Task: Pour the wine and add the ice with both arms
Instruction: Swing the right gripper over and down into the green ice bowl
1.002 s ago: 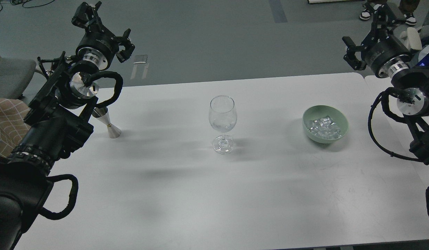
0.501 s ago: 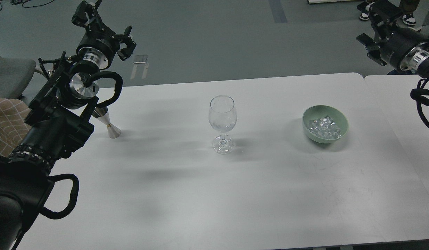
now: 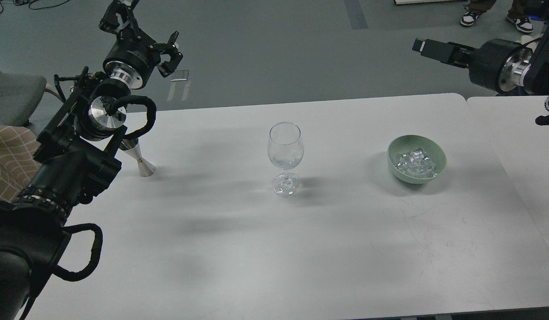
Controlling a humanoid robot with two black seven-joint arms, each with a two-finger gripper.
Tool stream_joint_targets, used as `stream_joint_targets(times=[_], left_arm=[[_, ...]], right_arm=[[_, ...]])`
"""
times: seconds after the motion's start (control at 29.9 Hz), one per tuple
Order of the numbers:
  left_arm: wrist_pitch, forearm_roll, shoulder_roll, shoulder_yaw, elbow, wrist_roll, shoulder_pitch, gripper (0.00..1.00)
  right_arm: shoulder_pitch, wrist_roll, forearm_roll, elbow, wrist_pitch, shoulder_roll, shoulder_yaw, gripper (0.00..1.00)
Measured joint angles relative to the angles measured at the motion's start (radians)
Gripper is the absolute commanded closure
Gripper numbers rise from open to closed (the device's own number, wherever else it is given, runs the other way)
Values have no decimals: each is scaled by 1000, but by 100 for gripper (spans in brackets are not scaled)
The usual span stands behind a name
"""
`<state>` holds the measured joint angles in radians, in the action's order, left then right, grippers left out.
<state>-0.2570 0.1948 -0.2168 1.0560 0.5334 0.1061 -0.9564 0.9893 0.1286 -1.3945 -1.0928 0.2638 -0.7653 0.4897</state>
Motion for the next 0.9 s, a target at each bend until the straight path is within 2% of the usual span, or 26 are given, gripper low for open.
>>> stream_joint_targets(times=[0.27, 0.4, 0.6, 0.9], left_arm=[[4, -1, 2, 1, 3, 9, 3, 2], [4, -10, 16, 1, 6, 12, 3, 2], [5, -27, 23, 0, 8, 19, 3, 2], [2, -28, 24, -1, 11, 30, 20, 2]], right_arm=[[-17, 1, -121, -24, 0, -51, -137, 2], [-29, 0, -125, -30, 0, -60, -193, 9], [-91, -1, -125, -39, -11, -61, -207, 15], [-164, -4, -134, -30, -57, -45, -209, 17]])
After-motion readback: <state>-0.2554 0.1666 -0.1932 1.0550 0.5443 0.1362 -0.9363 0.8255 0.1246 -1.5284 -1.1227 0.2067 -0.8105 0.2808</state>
